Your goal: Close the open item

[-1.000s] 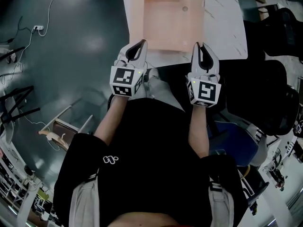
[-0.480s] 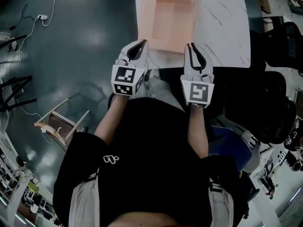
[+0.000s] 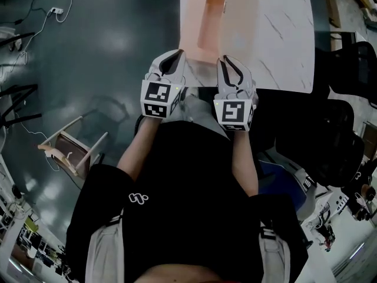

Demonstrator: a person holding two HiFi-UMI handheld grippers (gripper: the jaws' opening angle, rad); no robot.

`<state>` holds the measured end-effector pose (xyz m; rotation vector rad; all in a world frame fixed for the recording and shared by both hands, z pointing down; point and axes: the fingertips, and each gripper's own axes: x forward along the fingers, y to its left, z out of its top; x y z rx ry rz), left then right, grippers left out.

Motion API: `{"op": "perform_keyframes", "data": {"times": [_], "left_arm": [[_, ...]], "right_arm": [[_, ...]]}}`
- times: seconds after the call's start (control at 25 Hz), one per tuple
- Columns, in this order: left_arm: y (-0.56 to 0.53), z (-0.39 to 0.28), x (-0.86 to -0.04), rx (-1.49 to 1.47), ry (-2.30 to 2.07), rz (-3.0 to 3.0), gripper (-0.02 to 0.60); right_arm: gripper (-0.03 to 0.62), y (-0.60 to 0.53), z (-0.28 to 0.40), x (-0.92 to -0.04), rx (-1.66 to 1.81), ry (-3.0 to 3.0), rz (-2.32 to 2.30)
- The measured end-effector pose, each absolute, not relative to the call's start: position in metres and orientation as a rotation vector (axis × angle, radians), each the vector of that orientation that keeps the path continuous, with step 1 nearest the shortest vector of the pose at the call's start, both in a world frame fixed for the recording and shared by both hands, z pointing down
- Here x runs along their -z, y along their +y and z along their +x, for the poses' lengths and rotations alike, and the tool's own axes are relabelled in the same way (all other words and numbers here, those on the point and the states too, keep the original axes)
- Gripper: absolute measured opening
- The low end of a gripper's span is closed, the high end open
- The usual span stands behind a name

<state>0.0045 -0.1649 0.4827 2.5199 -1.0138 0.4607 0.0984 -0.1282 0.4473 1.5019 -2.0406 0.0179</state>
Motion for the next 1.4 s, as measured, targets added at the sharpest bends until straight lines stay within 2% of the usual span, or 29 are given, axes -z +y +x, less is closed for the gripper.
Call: {"op": "perform_keyframes", "data": {"times": [0.72,1.4], "left_arm": [[-0.172,-0.027,-0.5,-0.453,-1.088,2.441,0.0],[-0.178,-0.037,-0.511,-0.465,-1.121,2.392,0.0]], "right_arm": [[0.055,-0.152,0.041,-0.518,-0.093,-2.05,1.161],[0.055,-0.153,0.023,-0.564,-0.145,-1.997,0.92]]}}
